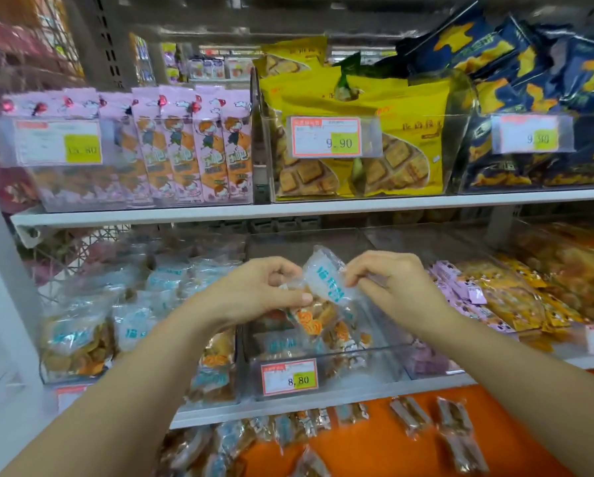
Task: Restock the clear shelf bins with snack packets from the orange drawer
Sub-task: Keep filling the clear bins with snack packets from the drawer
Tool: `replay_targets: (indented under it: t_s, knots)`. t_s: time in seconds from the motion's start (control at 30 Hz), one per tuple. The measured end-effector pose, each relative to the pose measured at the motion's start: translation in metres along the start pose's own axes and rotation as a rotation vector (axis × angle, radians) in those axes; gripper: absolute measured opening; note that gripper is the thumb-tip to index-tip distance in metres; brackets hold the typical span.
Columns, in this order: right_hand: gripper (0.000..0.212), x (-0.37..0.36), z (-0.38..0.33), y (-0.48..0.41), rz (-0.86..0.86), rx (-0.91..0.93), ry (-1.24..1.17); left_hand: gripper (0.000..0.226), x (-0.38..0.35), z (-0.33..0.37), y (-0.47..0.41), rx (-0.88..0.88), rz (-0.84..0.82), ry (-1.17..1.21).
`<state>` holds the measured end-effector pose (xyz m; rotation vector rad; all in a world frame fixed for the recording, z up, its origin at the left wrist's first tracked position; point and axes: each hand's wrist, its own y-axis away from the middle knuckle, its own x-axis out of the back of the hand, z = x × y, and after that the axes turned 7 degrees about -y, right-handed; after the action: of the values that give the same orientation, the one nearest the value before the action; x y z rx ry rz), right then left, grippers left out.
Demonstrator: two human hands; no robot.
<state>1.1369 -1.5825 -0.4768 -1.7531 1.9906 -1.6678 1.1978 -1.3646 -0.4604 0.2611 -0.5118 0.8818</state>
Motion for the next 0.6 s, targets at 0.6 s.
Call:
replay_targets:
  t_s: [0.6]
  knots:
    - [0.022,-0.049,0.028,-0.011,-0.492,-0.533,0.702,0.022,-0.023,-0.026,-0.045,0.110,0.327,0.160]
